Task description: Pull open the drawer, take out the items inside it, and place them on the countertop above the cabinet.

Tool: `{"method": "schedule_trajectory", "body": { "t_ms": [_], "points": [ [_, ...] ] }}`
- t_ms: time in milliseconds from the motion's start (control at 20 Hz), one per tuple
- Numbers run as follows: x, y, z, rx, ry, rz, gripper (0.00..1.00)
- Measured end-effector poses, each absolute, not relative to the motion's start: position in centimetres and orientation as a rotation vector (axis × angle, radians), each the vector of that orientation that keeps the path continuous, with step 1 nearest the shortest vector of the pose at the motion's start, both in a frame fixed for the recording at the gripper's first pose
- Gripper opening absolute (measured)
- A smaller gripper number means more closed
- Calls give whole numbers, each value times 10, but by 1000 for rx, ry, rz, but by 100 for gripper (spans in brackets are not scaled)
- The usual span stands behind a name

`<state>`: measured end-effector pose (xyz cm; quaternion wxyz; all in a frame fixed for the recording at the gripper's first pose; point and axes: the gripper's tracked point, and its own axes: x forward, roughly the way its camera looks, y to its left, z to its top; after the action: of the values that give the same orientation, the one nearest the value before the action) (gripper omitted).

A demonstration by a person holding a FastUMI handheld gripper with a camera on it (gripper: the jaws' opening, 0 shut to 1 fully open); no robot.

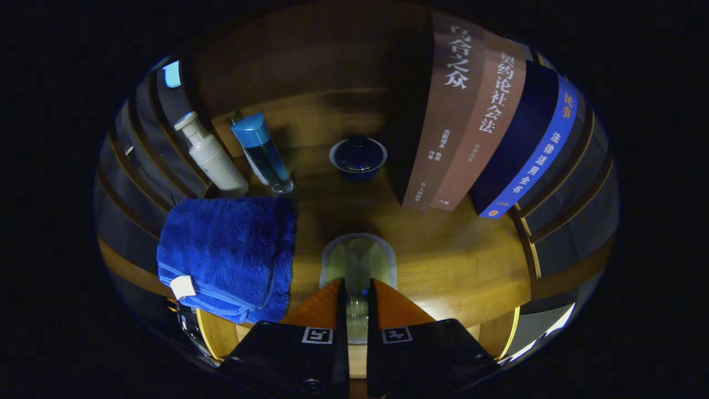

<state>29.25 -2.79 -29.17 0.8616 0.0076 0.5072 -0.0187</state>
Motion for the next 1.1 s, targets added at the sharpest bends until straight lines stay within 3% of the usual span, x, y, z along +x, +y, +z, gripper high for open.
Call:
{"method": "schedule_trajectory", "body": {
  "t_ms": [150,450,800,1100],
  "points": [
    [297,-20,-292,21,1060,-14,22],
    [295,-19,-283,-49,1023,-11,100],
    [280,-14,-249,-7,901,-22,99],
    [234,6,-195,104,666,43,99]
  ]
}}
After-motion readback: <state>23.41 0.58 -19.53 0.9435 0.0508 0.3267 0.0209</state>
